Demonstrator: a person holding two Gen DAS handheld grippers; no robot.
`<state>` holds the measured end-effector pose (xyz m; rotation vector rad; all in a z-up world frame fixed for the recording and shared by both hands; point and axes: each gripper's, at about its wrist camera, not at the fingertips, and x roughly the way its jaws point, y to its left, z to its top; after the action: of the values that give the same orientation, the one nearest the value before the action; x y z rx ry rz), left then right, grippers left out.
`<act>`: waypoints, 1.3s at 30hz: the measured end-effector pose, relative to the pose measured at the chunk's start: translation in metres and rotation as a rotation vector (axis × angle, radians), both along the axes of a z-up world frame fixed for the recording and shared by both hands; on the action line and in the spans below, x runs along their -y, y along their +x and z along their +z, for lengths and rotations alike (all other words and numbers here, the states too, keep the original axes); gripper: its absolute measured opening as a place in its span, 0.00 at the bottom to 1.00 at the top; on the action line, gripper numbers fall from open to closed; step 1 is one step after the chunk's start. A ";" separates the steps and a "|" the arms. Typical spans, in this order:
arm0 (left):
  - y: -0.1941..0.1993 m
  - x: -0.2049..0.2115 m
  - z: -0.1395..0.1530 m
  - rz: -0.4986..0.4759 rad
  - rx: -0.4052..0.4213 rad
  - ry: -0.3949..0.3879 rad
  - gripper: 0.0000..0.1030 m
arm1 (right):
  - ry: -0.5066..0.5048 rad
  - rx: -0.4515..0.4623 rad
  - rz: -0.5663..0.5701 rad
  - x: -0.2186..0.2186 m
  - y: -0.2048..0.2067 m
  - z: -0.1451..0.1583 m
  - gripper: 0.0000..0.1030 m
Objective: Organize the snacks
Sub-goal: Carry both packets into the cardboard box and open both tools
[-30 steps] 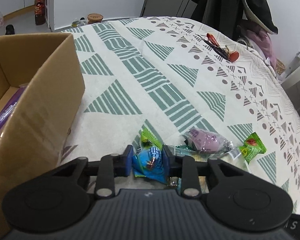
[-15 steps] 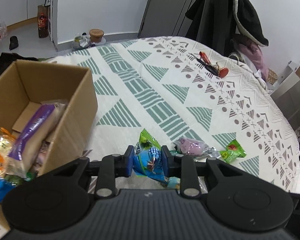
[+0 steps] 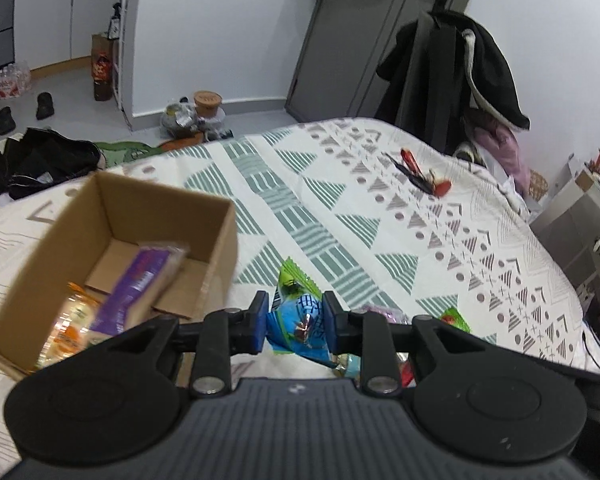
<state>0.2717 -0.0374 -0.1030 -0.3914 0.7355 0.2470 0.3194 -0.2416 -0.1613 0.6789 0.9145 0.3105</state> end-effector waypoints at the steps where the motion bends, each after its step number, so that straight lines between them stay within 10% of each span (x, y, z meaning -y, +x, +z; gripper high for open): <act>1: -0.003 -0.003 0.004 0.006 0.005 0.002 0.26 | 0.005 0.012 0.016 -0.004 -0.002 0.003 0.21; 15: -0.039 -0.057 0.035 0.080 0.057 -0.010 0.26 | -0.003 0.130 0.161 -0.052 -0.020 0.037 0.21; 39: -0.047 -0.138 0.004 0.143 0.021 -0.101 0.26 | -0.079 0.221 0.257 -0.120 -0.029 0.042 0.21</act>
<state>0.2248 0.1005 -0.0992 -0.5428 0.7023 0.3410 0.2902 -0.1213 -0.1189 0.4439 0.7980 0.5637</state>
